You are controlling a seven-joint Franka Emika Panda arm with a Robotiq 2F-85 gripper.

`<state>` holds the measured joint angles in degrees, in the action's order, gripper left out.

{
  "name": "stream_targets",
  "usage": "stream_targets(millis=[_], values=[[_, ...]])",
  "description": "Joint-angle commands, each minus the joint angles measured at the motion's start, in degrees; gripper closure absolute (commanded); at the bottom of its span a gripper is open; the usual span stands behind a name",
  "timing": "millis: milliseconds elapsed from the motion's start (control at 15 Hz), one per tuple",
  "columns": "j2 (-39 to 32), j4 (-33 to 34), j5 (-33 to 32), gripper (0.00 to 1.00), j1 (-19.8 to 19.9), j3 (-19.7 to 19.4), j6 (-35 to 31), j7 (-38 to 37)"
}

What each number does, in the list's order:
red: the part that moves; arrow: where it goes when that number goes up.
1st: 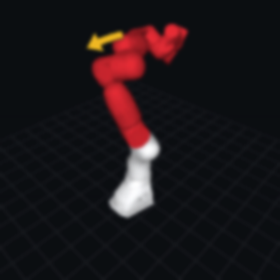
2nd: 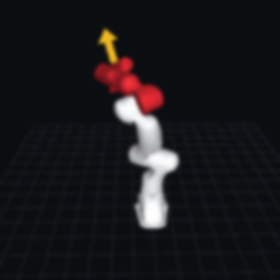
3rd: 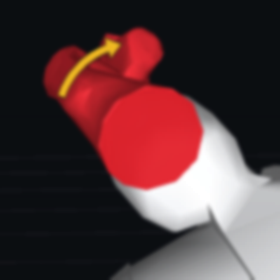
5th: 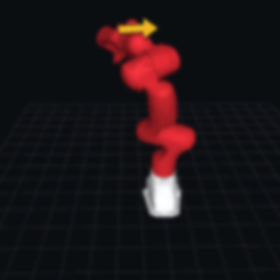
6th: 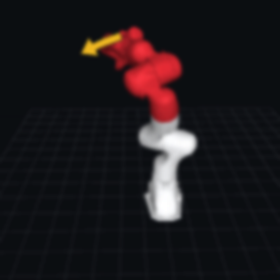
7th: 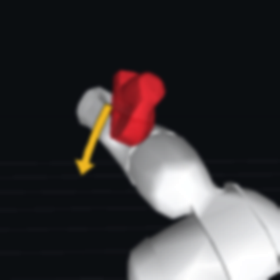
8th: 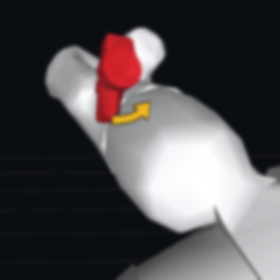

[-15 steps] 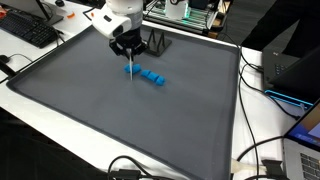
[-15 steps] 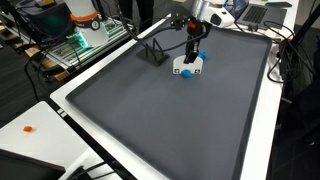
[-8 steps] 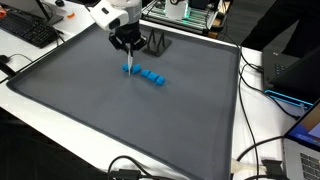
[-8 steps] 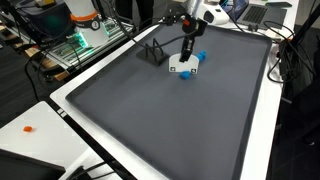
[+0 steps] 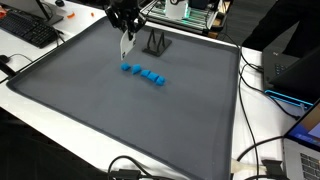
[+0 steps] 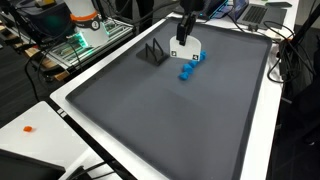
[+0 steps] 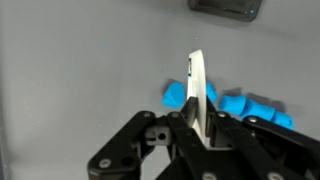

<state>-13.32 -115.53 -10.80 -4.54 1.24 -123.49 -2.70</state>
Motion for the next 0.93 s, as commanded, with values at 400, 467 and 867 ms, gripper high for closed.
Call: stream_targets(millis=[400, 467, 867], values=[[13.1, -12.9, 8.4, 0.98, -0.1, 0.4, -0.6, -25.3], [14.2, -14.3, 8.9, 0.98, -0.1, 0.6, -0.8, -28.2], [18.2, -21.0, 13.7, 0.98, 0.4, 1.7, -2.6, -44.2]])
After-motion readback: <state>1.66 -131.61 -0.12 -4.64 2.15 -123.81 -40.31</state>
